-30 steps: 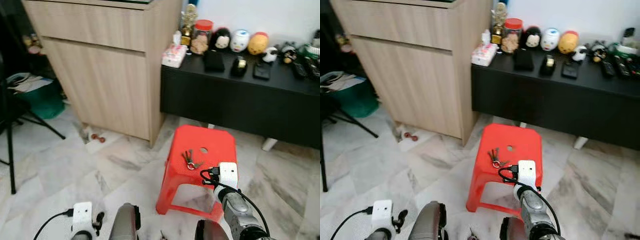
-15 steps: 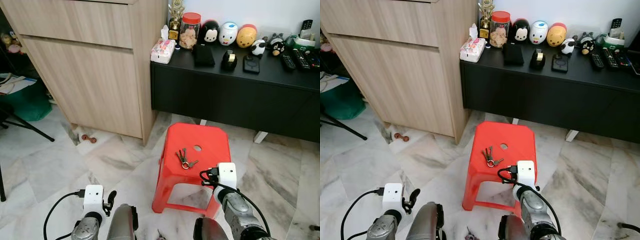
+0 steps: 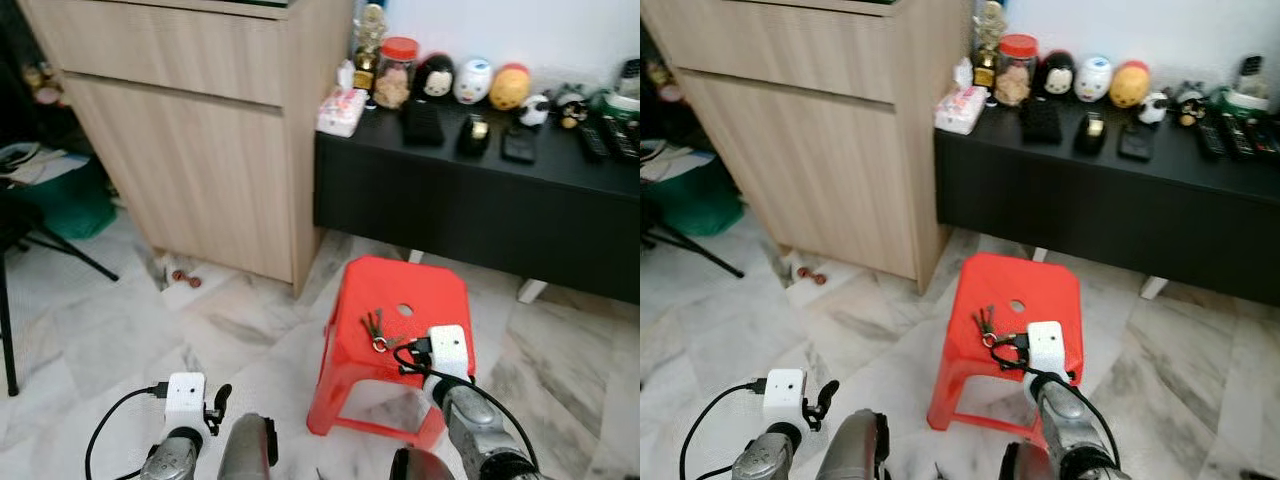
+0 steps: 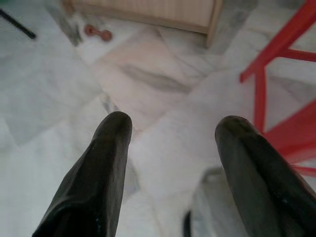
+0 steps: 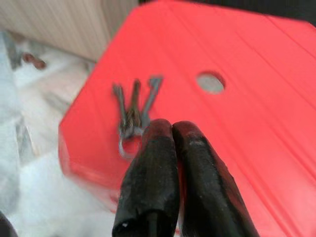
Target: Hang keys on a hook
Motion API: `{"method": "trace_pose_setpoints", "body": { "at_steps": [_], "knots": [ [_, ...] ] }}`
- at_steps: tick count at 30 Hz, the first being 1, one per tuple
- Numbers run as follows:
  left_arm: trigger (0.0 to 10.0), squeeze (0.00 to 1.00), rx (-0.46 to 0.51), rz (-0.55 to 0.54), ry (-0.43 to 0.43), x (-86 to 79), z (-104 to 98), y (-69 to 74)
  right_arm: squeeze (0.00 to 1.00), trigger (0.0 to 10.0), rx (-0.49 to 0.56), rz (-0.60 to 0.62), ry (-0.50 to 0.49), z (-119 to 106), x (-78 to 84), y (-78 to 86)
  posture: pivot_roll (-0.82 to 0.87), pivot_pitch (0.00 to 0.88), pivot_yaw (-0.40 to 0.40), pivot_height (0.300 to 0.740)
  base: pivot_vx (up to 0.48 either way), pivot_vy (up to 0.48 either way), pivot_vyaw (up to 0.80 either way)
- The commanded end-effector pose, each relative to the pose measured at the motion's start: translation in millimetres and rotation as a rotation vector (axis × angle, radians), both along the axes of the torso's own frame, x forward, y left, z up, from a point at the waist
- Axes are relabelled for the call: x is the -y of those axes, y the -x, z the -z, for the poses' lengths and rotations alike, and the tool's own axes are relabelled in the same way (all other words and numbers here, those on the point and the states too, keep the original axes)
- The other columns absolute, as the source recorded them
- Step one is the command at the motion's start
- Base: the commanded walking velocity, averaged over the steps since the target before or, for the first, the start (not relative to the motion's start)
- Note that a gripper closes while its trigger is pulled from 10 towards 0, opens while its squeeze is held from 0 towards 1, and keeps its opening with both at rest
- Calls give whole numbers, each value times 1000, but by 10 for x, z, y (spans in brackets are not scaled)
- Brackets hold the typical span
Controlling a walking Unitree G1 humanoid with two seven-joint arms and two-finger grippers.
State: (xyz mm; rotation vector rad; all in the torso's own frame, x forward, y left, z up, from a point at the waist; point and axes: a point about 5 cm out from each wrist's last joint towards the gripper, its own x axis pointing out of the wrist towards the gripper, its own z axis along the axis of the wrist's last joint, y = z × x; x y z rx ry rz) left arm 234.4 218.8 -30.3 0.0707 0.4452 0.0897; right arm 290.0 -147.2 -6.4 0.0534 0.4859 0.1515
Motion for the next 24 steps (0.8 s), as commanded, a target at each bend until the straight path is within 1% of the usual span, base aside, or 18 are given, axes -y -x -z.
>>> {"method": "trace_pose_setpoints", "body": {
  "at_steps": [1,8,12,13,14,15,17,18,19,20,21,24],
  "knots": [
    [10000,0,-18,-11,26,43,38,23,0,10000,-16,25,11,24,112,26,154,110,-35,616,352,0,0],
    [10000,0,-26,-10,23,36,51,43,0,10000,-18,11,19,28,108,30,154,112,-35,616,349,0,0],
    [10000,0,-35,-10,21,34,66,61,0,10000,-37,-2,10,49,98,45,153,113,-35,616,0,0,0],
    [10000,0,-38,-9,21,35,72,67,0,10000,-56,-30,3,66,80,59,152,114,-35,616,0,0,0],
    [10000,0,-38,-9,21,35,72,67,0,10000,-56,-30,3,66,80,59,152,114,-35,616,0,0,0],
    [10000,0,-46,-6,22,40,85,82,1000,10000,-90,-98,38,106,61,96,153,115,-35,616,0,0,0],
    [10000,0,-56,0,19,45,98,94,1000,10000,-104,-138,69,121,63,111,154,115,-35,616,0,0,0],
    [10000,0,-56,0,19,45,98,94,1000,10000,-104,-138,69,121,63,111,154,115,-35,616,0,0,0],
    [10000,0,-61,5,16,47,103,101,1000,10000,-110,-158,75,123,61,113,152,112,-36,616,0,0,0],
    [10000,0,-64,10,16,54,111,111,1000,10000,-116,-209,80,119,49,112,149,110,-36,616,0,0,0],
    [10000,0,-64,10,16,54,111,111,1000,10000,-116,-209,80,119,49,112,149,110,-36,616,0,0,0],
    [10000,0,-70,15,20,74,126,126,1000,10000,-117,-268,100,107,46,106,150,105,-36,616,0,0,0]
  ]
}}
